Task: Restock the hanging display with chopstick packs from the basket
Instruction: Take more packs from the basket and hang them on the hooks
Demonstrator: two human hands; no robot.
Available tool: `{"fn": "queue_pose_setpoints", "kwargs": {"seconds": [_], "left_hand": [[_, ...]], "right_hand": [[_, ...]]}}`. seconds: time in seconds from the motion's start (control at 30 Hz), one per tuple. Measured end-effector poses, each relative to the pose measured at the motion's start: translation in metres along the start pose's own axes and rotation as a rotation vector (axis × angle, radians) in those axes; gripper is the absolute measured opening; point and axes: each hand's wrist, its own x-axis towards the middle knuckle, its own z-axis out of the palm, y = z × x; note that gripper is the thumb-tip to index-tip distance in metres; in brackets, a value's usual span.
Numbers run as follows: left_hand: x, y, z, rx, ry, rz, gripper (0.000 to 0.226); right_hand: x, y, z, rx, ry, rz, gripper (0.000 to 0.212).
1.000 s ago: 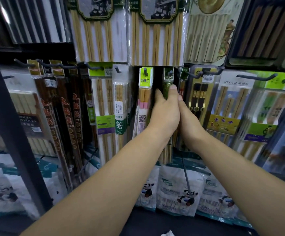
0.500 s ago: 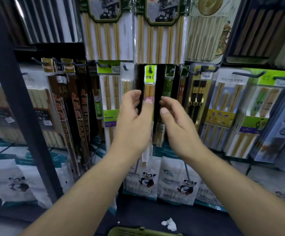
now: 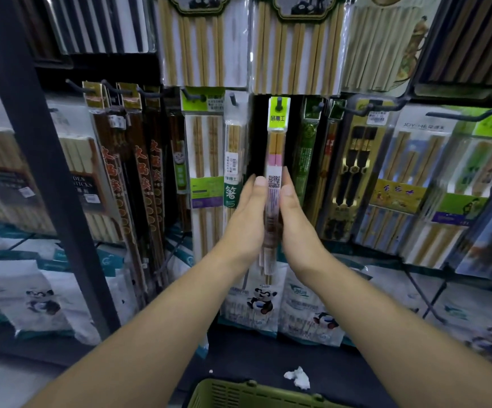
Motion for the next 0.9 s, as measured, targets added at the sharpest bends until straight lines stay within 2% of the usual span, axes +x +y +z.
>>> {"fn": "queue_pose_setpoints", "kwargs": {"seconds": [0.07,0.17,0.33,0.53,0.7,0.83,0.9], "left_hand": [[0.005,0.006,-0.001,0.005,-0.007,0.034,0.068],[0.018,0.023,0.003,0.017,-0.005,0.093,0.087],[0.039,0.035,0.011,-0.012,-0.001,0.121,0.067],[0.041,0.032,0.012,-0.009,-0.005,0.122,0.052],[0.026,0.030,0.010,0.080,0.012,0.142,0.058],[-0.023,-0.005,-0.006,0.206,0.018,0.108,0.065],[-0.055,-0.030,-0.017,0.230,0.034,0.104,0.064]], "right_hand": [[0.004,-0.002,-0.003,-0.019,0.017,-0.020,0.100],[0.021,-0.013,-0.007,-0.048,0.048,-0.063,0.092],[0.043,-0.013,-0.005,-0.125,0.063,-0.151,0.077],[0.047,-0.005,-0.001,-0.083,0.072,-0.145,0.078],[0.027,-0.011,-0.002,-0.090,0.081,-0.119,0.068],[-0.027,0.007,-0.011,-0.099,0.094,-0.032,0.060],[-0.062,0.027,-0.013,-0.158,0.103,-0.003,0.043]]}}
